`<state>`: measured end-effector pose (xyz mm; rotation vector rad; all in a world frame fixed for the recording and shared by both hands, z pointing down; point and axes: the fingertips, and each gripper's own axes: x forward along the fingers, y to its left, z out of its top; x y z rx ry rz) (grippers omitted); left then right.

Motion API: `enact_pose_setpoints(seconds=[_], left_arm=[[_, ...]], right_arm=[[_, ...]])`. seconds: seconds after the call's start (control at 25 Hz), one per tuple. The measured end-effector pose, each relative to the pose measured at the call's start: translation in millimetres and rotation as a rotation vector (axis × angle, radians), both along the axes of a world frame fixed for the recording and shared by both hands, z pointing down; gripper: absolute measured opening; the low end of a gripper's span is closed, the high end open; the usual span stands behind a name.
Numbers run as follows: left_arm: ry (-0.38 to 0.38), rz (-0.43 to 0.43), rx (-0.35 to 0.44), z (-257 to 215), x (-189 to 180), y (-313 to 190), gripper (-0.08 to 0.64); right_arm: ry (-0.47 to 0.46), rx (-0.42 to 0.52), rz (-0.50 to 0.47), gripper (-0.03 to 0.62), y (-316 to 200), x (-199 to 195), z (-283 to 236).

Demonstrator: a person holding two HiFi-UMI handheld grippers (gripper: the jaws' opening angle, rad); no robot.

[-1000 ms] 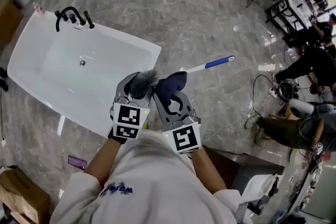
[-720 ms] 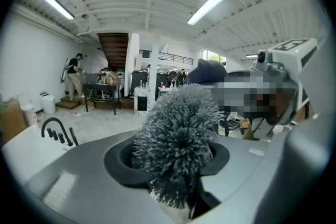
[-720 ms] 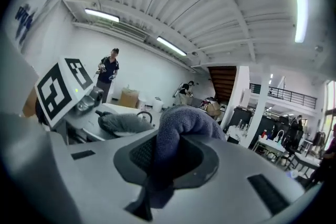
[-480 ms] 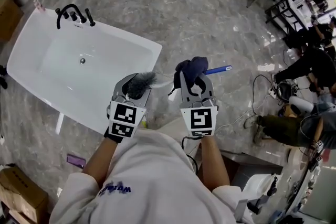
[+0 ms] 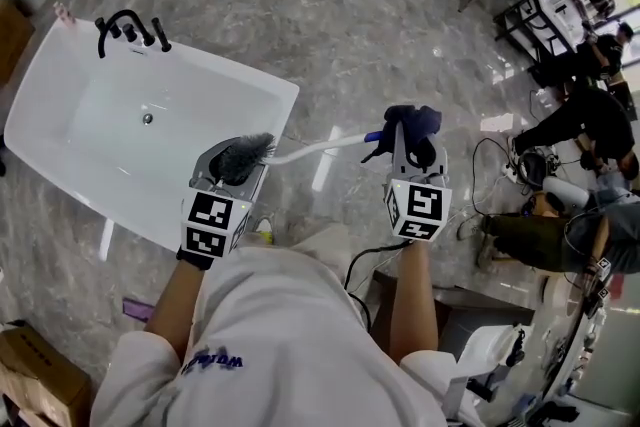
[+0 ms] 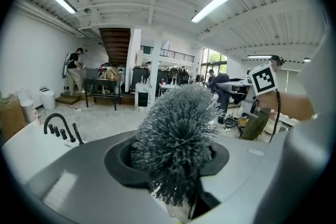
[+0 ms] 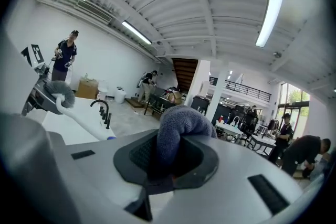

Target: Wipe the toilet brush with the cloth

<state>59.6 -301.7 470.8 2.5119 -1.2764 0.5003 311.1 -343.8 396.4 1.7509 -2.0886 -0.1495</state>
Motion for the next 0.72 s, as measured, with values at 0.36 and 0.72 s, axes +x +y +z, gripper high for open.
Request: enact_pose_setpoints(seconds=[0.36,0.72], left_arm=[[0.068,-0.055,-0.059,12.7,-18.7,-8.1,0.184],[0.039,-0.162,-0.083,24.1,-38.4,-11.8,0.187]], right_arm=[[-0.071,-0.027,0.189,0.060,6.5,54.8,9.0],[-0.457,-0.185,0.088,0.051,18.7,12.3,45.4]])
